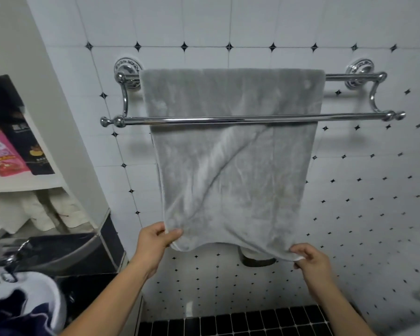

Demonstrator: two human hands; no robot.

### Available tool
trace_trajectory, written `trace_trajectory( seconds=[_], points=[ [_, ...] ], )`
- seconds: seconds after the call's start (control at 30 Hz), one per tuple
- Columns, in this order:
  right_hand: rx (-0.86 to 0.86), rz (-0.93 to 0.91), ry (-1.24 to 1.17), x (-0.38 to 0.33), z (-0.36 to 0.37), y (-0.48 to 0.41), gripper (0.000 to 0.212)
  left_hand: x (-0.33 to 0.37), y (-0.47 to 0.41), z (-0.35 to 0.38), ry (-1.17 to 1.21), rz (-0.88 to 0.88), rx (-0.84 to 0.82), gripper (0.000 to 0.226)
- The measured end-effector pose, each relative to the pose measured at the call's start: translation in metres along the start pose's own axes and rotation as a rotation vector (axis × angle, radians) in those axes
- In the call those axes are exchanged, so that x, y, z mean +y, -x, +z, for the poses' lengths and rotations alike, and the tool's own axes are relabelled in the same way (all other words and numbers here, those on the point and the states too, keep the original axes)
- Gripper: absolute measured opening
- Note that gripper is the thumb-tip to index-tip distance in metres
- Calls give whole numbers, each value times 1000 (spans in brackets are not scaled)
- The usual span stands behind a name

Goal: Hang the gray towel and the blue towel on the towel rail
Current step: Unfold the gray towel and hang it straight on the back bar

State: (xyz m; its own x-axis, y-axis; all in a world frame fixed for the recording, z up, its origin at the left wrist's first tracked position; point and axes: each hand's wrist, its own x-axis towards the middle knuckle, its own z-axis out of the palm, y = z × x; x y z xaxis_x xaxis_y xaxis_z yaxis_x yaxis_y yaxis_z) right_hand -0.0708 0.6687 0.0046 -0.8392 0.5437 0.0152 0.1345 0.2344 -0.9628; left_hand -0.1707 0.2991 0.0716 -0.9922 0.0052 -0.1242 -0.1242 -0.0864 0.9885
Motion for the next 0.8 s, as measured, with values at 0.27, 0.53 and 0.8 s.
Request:
trace_trajectory(
  seconds=[0.27, 0.53, 0.8],
  points=[
    [152, -73, 89, -2, -25, 4, 38, -14, -8, -19, -52, 4, -52, 6],
    [79, -114, 126, -6, -27, 28, 45, -39, 12, -7, 21, -32, -52, 13],
    [36, 61, 59, -8, -39, 44, 41, -47, 30, -19, 148, -31, 122, 10]
  ],
)
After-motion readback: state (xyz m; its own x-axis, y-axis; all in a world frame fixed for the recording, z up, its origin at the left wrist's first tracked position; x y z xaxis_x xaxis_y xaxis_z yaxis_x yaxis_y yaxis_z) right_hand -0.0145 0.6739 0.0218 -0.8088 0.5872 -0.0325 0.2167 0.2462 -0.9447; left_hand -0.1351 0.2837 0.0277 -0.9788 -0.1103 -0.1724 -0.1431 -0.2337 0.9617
